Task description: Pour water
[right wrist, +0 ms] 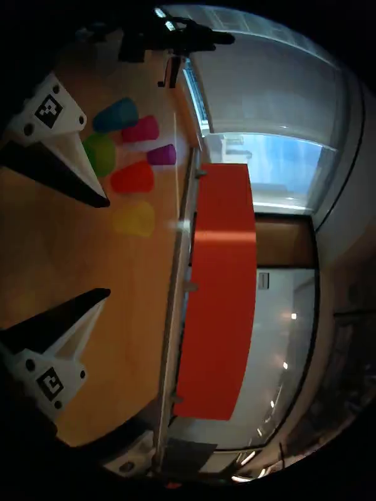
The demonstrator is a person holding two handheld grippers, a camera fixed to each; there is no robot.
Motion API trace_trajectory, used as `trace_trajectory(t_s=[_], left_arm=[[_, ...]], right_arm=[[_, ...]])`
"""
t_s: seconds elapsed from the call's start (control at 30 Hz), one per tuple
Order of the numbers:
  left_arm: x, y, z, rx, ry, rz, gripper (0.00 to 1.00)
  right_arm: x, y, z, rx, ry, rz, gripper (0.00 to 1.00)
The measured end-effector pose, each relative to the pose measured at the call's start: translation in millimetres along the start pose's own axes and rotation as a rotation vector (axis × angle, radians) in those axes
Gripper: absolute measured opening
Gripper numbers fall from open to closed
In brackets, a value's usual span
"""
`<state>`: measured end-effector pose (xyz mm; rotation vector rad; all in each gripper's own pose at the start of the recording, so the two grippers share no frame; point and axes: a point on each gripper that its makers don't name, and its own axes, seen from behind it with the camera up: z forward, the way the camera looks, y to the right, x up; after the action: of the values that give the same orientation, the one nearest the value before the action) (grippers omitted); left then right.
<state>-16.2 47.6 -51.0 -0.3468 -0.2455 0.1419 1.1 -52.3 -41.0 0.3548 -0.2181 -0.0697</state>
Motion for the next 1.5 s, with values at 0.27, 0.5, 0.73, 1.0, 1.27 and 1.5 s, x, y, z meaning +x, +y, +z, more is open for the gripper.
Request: trace_trajectory(t_s=[0.27, 0.5, 0.73, 1.0, 1.27, 1.5], left_arm=[[10.3, -12.8, -3.2, 0.078, 0.068, -0.035, 0.89], [23.3, -18.7, -1.7, 0.129, 0.12, -0.066, 0.89], [39.3, -25.2, -2.0, 0.167, 0.171, -0.111, 0.89], [60.7, -47.0, -5.9, 0.263, 0.245, -0.124, 0.89], [79.8, -57.6, -9.6, 0.321, 0.296, -0.092, 0.89], [77.9, -59.5, -8.9, 0.354, 0.304, -0.063, 0.89]], right_arm=[[8.4, 9.9, 3.4, -0.074, 0.05, 0.03, 1.0], [18.4, 15.7, 1.0, -0.154, 0.099, 0.035, 1.0], [32.7, 23.0, -3.2, -0.224, 0.163, 0.025, 0.99], [53.3, 31.7, -3.1, -0.27, 0.215, 0.068, 0.99], [72.4, 36.8, -2.2, -0.301, 0.24, 0.054, 1.0], [78.1, 35.7, -1.1, -0.307, 0.254, 0.051, 0.99]])
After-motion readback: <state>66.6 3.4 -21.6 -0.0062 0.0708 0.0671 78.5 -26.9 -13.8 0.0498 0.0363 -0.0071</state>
